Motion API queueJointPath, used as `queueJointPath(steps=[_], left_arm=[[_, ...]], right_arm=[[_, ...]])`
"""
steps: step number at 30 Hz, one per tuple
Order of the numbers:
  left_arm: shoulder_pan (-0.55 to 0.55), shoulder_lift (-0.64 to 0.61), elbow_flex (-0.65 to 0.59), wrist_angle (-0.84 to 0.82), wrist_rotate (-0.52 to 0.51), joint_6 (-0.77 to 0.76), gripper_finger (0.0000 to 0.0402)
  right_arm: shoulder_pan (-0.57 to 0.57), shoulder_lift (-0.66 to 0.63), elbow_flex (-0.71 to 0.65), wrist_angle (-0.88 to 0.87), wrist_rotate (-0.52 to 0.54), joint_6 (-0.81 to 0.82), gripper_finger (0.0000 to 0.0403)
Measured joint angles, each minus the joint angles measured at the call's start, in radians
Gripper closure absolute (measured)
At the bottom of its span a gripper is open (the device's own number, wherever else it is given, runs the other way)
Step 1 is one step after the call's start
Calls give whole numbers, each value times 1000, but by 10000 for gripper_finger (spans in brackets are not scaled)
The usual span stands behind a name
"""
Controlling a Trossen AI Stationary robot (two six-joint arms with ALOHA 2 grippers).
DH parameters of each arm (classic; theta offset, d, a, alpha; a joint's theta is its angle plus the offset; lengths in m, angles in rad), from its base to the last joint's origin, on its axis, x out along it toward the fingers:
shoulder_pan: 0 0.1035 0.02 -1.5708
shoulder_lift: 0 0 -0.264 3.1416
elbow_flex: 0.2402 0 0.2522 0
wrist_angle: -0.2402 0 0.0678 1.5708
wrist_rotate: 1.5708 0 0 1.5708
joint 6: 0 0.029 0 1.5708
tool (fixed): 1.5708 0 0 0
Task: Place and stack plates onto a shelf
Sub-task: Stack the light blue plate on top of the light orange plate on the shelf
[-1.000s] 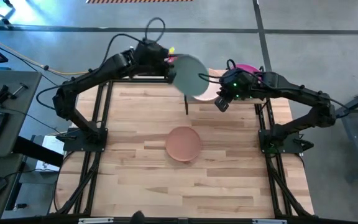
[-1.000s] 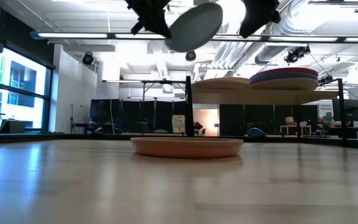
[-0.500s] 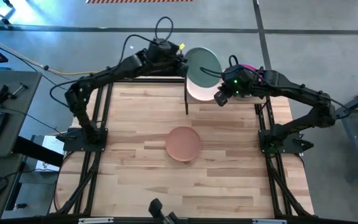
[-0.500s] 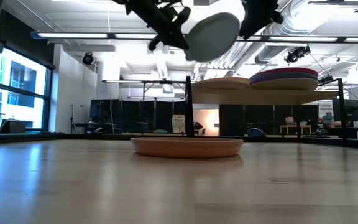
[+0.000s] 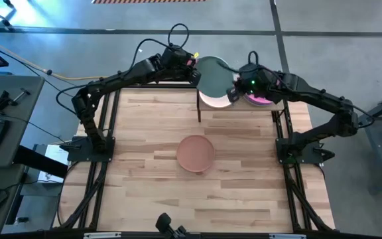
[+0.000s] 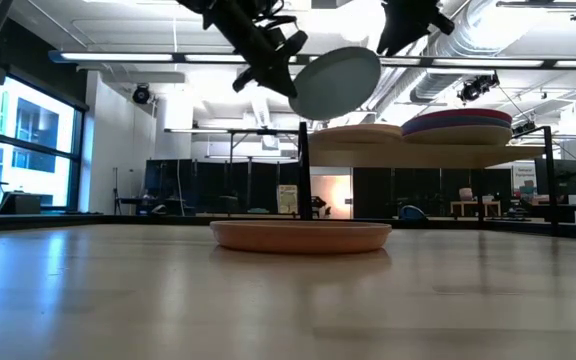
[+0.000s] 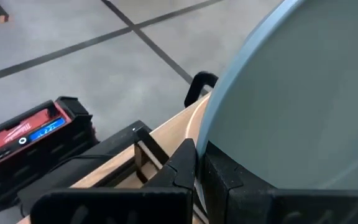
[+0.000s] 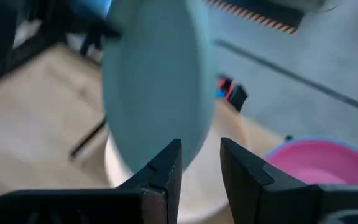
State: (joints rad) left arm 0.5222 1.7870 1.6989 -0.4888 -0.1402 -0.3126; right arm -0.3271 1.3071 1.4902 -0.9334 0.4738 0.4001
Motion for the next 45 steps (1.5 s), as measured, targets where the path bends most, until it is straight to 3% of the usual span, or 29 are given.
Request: queueJointPath(steps=[4, 9, 22, 33, 45], left_arm=[[-9, 0, 0, -43, -1, 0, 401], [-26, 0, 0, -70, 0, 0, 401], [-53, -7, 11, -118, 55, 1, 401], [-60, -9, 162, -307, 45, 70, 401], [-80, -7, 161, -438, 43, 89, 401]], right_arm=[[-26, 0, 0, 101, 39, 43, 314], [-69, 0, 3, 163, -71, 83, 314], [-118, 0, 203, -12, -189, 125, 324], [-71, 48, 206, -32, -259, 142, 350], [-52, 128, 205, -33, -342, 63, 350]])
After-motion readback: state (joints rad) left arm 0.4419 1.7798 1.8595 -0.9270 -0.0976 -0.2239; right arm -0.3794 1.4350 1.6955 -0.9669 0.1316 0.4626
